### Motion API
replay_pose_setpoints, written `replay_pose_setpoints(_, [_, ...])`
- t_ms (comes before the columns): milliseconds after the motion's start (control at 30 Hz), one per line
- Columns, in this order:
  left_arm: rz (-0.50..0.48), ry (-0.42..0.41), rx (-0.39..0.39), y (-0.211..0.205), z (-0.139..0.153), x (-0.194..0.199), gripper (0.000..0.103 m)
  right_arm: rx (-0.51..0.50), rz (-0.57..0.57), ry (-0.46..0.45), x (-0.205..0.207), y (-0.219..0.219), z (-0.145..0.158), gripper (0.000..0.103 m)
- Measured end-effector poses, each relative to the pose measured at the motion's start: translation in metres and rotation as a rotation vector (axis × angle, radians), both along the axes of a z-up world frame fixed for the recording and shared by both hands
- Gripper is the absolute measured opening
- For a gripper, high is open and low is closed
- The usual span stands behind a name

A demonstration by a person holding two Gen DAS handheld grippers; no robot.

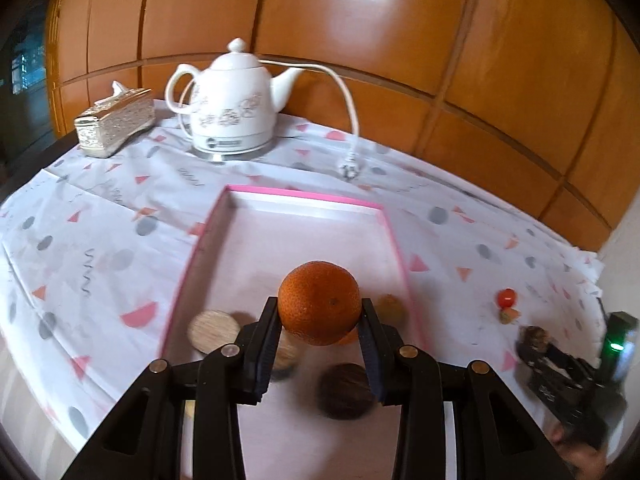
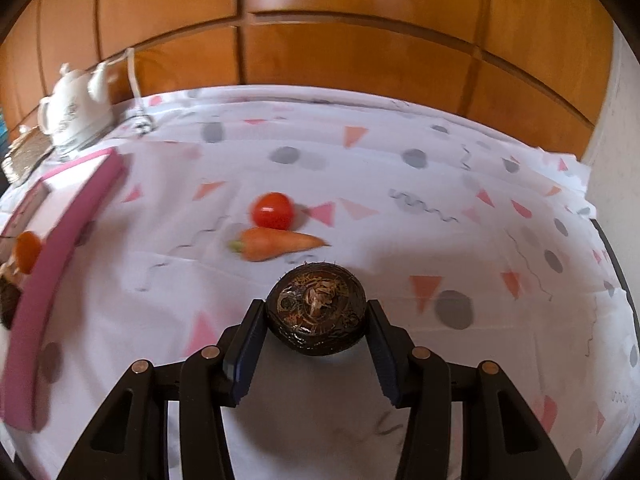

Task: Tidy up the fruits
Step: 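Carry the orange toward the tray with the left gripper while the right carries the dark fruit, then lower the orange into the tray and open the left gripper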

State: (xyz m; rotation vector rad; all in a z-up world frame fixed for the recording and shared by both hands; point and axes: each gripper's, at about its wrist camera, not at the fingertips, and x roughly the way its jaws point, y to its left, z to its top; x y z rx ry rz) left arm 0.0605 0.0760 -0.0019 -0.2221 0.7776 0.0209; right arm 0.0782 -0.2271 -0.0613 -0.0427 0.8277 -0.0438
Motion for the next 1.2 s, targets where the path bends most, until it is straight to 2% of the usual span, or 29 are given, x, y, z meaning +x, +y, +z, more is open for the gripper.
replay_pose_setpoints(167, [0.042,0.022,0.024,0.016,-0.008,0.007,0.039,0.065,0.08,-0.019,-0.01,0.026,0.014,0.05])
replay_pose_setpoints(367, [0.064,0.027,0.042,0.022,-0.009,0.011,0.039,0.109,0.263,-0.057,-0.027,0.08,0.038,0.05])
replay_pose_setpoints(500, [0.064,0.029,0.055,0.021,-0.009,0.011,0.039,0.164,0.362,-0.049,-0.033,0.111,0.048,0.05])
replay_pose_setpoints(733, [0.076,0.028,0.057,0.023,-0.009,0.008,0.04,0.185,0.518,-0.027,-0.046,0.159,0.051,0.05])
replay_pose_setpoints(833, [0.081,0.014,0.063,0.024,-0.006,0.006,0.04,0.189,0.552,-0.008,-0.049,0.17,0.049,0.05])
replay_pose_setpoints(1200, [0.107,0.001,0.071,0.032,-0.003,-0.01,0.055,0.219,0.604,0.039,-0.047,0.192,0.046,0.05])
